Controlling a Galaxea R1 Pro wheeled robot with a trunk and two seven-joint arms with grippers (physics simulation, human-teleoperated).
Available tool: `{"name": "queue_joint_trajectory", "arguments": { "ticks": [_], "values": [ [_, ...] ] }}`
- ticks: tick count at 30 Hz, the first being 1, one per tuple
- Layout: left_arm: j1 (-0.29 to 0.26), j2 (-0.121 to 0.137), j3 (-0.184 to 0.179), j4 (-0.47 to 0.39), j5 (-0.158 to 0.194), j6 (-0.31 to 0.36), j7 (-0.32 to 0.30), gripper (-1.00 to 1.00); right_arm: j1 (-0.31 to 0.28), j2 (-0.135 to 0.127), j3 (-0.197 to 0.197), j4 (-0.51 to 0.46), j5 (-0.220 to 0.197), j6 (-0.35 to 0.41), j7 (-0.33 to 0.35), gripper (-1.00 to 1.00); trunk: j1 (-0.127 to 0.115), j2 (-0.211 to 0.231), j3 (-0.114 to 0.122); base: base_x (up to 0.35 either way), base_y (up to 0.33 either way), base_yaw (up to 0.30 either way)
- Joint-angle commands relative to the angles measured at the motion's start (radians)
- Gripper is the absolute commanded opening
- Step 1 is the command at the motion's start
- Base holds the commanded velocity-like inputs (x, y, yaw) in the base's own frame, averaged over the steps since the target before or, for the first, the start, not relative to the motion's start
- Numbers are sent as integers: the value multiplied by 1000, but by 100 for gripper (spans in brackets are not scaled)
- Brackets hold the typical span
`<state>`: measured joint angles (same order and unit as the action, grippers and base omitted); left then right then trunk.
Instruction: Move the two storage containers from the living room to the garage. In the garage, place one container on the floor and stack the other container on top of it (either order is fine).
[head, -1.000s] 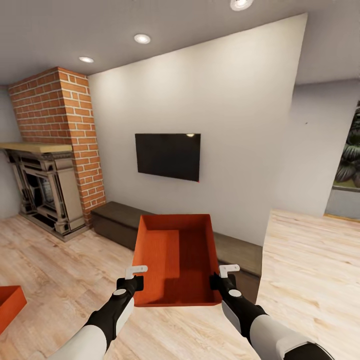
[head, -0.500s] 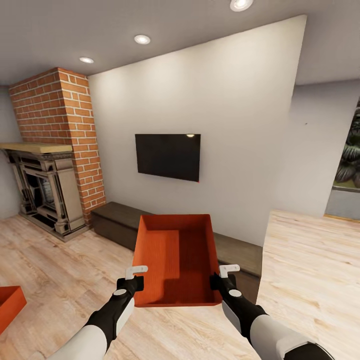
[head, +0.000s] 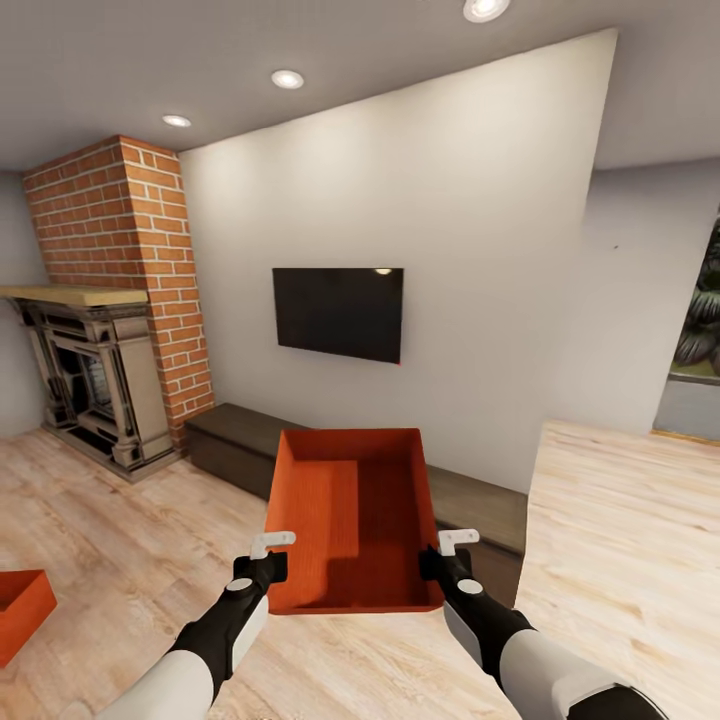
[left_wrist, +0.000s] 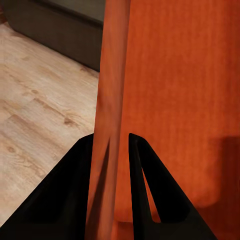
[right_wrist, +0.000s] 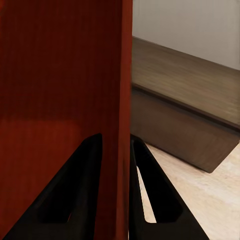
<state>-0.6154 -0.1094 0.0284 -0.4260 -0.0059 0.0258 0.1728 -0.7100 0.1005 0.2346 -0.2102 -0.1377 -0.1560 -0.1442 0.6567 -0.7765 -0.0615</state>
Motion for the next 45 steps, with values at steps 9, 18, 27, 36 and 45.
{"name": "queue_joint_trajectory", "arguments": {
  "ticks": [9,18,27,36,45],
  "values": [
    [-1,-7,24,-11,31,3,37,-100,0,2,-14,3,-17,-5,-61,-100,0,-1,-2,0,0,263],
    [-1,-6,24,-11,30,3,37,-100,0,2,-15,3,-17,-5,-61,-100,0,-1,-2,0,0,281],
    [-1,-4,24,-9,30,3,36,-100,0,0,-15,3,-35,-6,-62,-100,0,-1,-2,0,0,299],
    [-1,-2,24,-9,30,3,36,-100,0,-1,-14,3,-63,-8,-61,-100,0,-1,-2,0,0,300],
    [-1,-1,24,-1,30,3,36,-100,0,1,-14,3,-66,-8,-61,-100,0,-1,-2,0,0,300]
  ]
}}
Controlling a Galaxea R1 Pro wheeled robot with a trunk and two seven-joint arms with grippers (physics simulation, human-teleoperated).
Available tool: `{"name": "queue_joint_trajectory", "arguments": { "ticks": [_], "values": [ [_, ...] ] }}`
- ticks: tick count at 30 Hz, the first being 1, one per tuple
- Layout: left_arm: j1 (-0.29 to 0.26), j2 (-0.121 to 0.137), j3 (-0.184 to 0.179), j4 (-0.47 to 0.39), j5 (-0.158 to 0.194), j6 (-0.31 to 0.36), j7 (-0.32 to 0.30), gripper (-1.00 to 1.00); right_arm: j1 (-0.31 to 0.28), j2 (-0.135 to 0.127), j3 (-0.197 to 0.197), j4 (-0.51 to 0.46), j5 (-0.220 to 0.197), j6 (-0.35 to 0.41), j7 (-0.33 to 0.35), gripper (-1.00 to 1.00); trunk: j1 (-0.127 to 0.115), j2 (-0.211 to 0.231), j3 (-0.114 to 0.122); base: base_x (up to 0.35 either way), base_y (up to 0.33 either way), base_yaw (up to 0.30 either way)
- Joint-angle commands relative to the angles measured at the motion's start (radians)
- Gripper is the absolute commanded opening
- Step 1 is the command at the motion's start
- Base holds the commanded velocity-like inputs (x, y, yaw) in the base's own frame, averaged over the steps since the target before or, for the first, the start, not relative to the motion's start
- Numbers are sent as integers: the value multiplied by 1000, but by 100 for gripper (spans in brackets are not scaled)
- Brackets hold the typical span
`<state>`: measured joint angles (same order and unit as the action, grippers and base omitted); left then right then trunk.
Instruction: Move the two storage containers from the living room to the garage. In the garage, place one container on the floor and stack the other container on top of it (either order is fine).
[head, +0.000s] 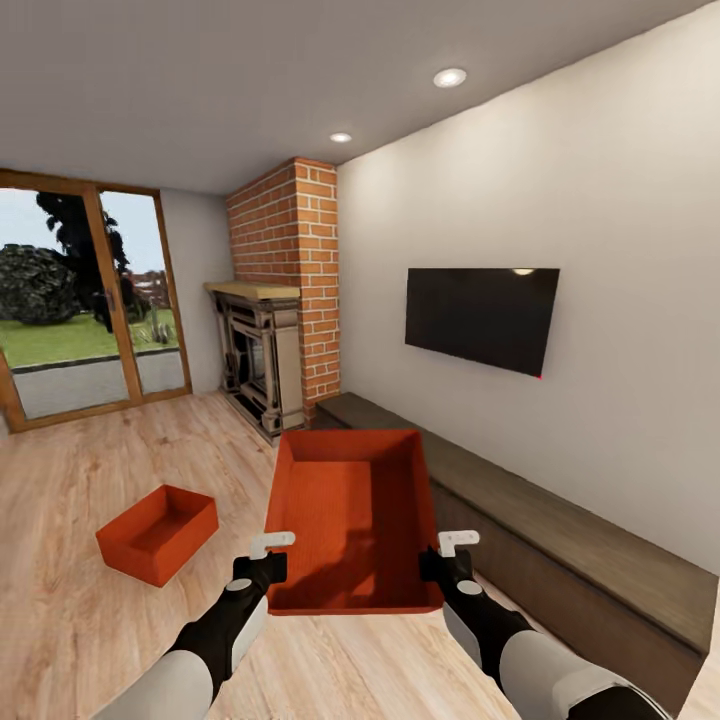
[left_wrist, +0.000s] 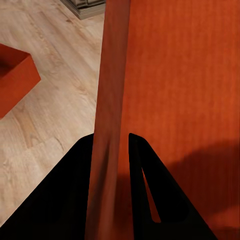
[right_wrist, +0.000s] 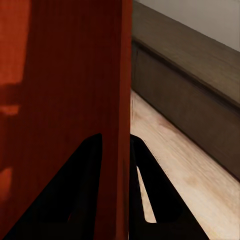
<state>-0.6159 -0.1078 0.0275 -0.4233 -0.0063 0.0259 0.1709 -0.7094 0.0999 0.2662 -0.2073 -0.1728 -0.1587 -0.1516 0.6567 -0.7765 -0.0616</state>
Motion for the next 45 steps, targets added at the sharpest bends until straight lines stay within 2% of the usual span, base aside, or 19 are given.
{"name": "queue_joint_trajectory", "arguments": {
  "ticks": [1,30,45],
  "values": [
    [-1,-3,25,-3,31,3,38,-100,-1,2,-45,0,-31,-5,-54,-100,0,-1,-2,0,0,300],
    [-1,-1,25,3,31,3,38,-100,-1,2,-45,0,-31,-7,-54,-100,0,-1,-2,0,0,300],
    [-1,8,25,5,32,3,38,-100,-1,3,-45,8,-32,-7,-54,-100,0,-1,-2,0,0,300]
  ]
}}
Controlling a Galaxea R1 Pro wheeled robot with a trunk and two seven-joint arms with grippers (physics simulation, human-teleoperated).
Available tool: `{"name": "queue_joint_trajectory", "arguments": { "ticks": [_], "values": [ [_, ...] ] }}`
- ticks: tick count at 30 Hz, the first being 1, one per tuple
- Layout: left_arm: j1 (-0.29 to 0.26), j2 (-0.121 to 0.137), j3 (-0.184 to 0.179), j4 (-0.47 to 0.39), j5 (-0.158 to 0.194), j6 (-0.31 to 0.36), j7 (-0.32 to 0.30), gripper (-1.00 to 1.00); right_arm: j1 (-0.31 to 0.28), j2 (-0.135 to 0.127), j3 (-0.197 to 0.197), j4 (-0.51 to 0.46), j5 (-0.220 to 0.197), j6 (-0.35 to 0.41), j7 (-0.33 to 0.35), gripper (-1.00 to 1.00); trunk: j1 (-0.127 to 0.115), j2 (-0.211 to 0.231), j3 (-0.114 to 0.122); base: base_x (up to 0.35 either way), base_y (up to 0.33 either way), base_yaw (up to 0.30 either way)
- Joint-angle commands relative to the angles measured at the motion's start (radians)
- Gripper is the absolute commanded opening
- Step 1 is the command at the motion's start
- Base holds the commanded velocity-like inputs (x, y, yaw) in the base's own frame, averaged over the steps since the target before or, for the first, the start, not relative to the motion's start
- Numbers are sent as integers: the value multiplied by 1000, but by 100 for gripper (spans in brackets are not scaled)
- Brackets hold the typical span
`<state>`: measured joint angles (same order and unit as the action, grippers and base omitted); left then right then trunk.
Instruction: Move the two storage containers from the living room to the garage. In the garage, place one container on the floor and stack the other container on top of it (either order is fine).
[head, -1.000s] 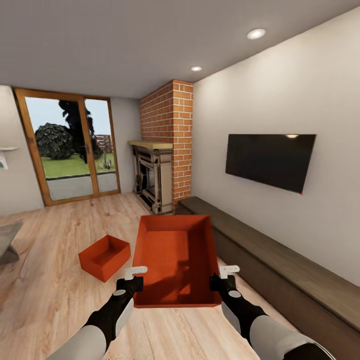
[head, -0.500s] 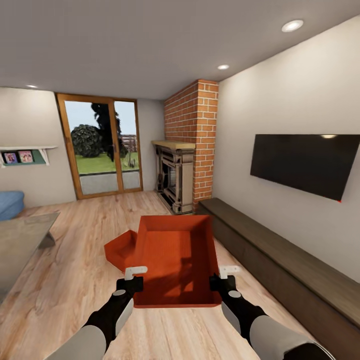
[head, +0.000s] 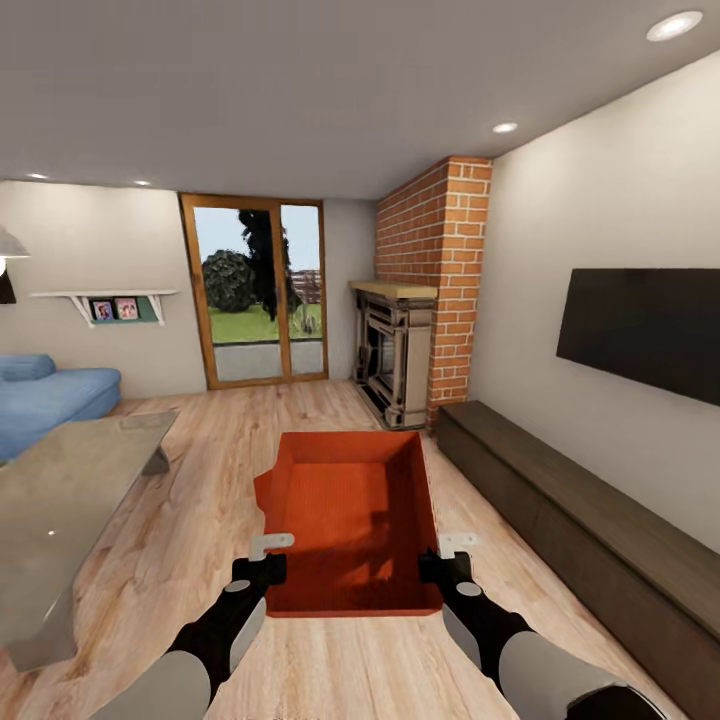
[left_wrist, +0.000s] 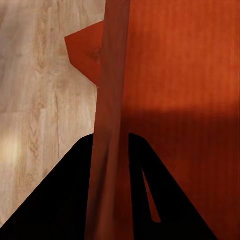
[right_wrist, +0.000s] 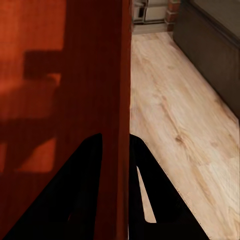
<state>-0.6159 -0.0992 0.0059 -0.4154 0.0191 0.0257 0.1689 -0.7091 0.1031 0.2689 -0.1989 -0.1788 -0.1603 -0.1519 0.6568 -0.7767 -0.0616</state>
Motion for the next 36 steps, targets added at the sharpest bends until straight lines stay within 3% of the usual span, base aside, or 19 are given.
{"name": "queue_joint_trajectory", "arguments": {
  "ticks": [1,11,24,36],
  "values": [
    [-1,0,46,-3,7,3,40,-100,-1,0,-47,6,-26,-5,-54,-100,0,-1,-2,0,0,300],
    [-1,7,45,0,8,3,40,-100,-1,1,-47,65,-25,-39,-54,-100,0,-1,-2,0,0,300],
    [-1,7,46,12,8,3,40,-100,-1,1,-47,73,-24,-41,-54,-100,0,-1,-2,0,0,293],
    [-1,7,46,12,8,3,40,-100,-1,1,-47,73,-22,-41,-54,-100,0,-1,-2,0,0,34]
  ]
}}
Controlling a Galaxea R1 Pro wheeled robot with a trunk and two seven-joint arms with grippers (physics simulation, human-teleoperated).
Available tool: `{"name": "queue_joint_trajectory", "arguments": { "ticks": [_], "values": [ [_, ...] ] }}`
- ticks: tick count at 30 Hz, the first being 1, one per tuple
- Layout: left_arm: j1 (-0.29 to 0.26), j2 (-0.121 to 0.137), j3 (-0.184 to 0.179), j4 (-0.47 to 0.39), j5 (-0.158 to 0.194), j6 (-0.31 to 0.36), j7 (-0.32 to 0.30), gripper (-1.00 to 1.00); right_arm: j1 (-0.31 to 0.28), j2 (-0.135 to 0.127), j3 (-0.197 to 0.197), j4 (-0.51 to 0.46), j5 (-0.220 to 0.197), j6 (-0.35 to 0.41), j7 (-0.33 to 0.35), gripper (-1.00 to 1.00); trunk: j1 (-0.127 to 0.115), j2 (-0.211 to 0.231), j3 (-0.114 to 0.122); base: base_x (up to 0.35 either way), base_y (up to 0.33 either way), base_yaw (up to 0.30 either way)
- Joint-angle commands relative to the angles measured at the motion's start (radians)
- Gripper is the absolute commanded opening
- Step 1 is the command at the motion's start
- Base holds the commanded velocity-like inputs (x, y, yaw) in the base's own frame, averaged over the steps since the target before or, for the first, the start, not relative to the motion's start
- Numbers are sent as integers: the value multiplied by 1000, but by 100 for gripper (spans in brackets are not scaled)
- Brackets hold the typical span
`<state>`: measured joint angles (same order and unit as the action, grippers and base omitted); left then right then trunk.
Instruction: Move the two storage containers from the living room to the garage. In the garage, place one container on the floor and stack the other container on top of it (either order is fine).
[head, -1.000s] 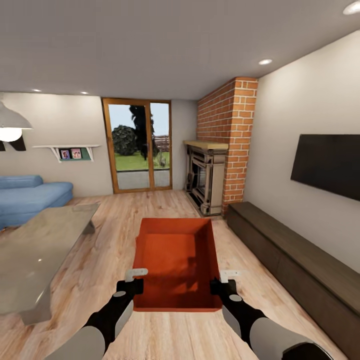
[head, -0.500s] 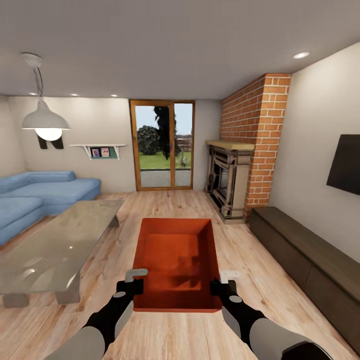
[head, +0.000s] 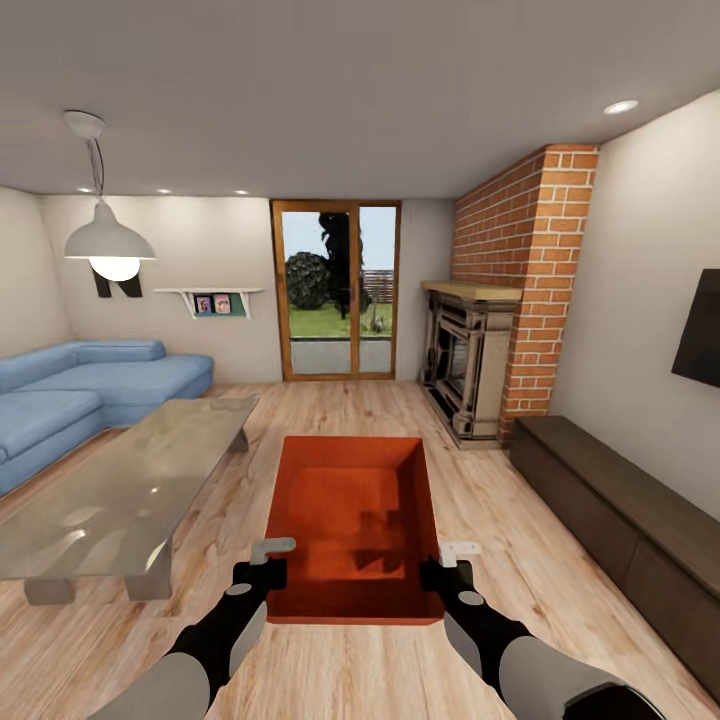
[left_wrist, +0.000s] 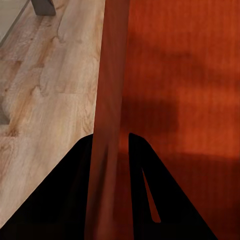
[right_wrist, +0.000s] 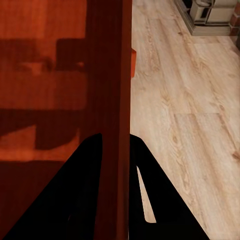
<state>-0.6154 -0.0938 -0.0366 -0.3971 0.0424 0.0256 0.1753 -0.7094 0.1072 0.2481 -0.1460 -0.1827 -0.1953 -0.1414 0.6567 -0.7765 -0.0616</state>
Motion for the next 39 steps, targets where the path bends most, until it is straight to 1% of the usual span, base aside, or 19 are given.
{"name": "queue_joint_trajectory", "arguments": {
  "ticks": [1,9,10,12,14,15,18,21,25,32,39],
  "values": [
    [-1,1,89,-6,-15,4,33,-100,-1,-3,-26,20,-18,-6,-64,-100,0,-1,-2,0,0,0],
    [-1,0,89,-6,-16,4,33,-100,-1,-3,-26,20,-19,-4,-64,-100,0,-1,-2,0,0,0],
    [-1,1,3,5,-2,-3,14,-100,5,-4,3,5,-16,-8,-7,-100,0,-1,-2,0,0,0],
    [0,2,-15,27,19,-16,12,-100,8,-2,4,10,-10,-13,-11,-100,0,-1,-2,0,0,0],
    [0,2,-20,42,27,-25,11,-100,3,-2,8,19,-11,-17,-11,-100,0,-1,-2,0,0,0],
    [0,2,-16,39,24,-19,8,-100,-2,-1,17,25,-17,-15,-11,-100,0,-1,-2,0,0,0],
    [0,2,5,30,9,-4,6,-100,-17,-3,36,20,-20,-10,-8,-100,0,-1,-2,0,0,0],
    [0,2,14,19,11,3,5,-100,-27,-4,51,19,-24,9,-5,-100,0,-1,-2,0,0,0],
    [0,2,15,17,11,5,4,-100,-28,-4,66,19,-37,11,-4,-100,0,-1,-2,0,0,0],
    [0,2,28,29,12,5,-1,-100,-28,-4,97,20,-65,23,-4,-100,0,-1,-2,0,0,0],
    [0,2,28,45,13,5,-1,-100,-28,-2,141,37,-110,27,-5,-100,0,-1,-2,0,0,0]
  ]
}}
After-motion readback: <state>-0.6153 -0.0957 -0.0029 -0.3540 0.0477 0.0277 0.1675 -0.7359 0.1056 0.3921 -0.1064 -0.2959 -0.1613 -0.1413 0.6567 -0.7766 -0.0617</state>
